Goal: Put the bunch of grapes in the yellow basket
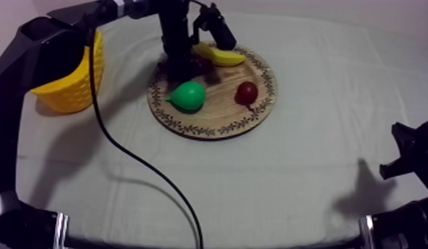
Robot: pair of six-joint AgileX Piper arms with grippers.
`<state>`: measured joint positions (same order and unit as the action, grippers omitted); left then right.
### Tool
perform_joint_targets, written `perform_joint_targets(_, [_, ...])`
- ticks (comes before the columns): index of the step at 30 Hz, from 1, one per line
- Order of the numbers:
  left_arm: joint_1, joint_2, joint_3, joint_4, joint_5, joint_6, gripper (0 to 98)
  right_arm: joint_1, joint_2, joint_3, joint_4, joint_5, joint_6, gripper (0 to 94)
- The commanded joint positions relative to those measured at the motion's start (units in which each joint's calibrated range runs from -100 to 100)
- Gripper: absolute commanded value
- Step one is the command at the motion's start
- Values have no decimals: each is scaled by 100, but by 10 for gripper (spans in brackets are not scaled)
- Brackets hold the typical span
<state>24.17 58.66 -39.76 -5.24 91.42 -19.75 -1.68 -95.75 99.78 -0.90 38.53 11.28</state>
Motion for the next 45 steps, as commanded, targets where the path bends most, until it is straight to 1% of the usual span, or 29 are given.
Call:
perform_joint_targets(1, [-8, 107, -123, -19, 109, 31, 784, -1, 0, 0, -1, 2, -2, 3])
perform_joint_targets(3, [-9, 186, -220, -40, 175, 74, 741, -1, 0, 0, -1, 2, -2, 3])
perform_joint_targets(8, [-10, 284, -395, -57, 222, 137, 572, -1, 0, 0, -1, 2, -2, 3])
perform_joint_targets(10, [-10, 296, -420, -61, 214, 160, 529, -1, 0, 0, -1, 2, -2, 3])
perform_joint_targets(12, [-10, 290, -428, -58, 208, 173, 509, -1, 0, 0, -1, 2, -2, 3])
perform_joint_targets(17, [-8, 59, -207, -48, 61, 192, 495, -1, 0, 0, -1, 2, -2, 3])
perform_joint_targets(23, [42, -842, 653, -29, -328, 303, 495, -1, 0, 0, -1, 2, -2, 3])
perform_joint_targets(34, [212, -2697, 2081, 17, -427, 506, 504, -1, 0, 0, -1, 2, -4, 3])
perform_joint_targets(38, [72, -3104, 2284, 137, -428, 565, 503, -1, 0, 0, -1, 2, -5, 3])
perform_joint_targets(41, [-114, -3326, 2294, 242, -410, 654, 495, -1, 0, 0, -1, 2, -4, 3])
perform_joint_targets(45, [-413, -3551, 2219, 330, -376, 802, 487, -1, 0, 0, -1, 2, -4, 3])
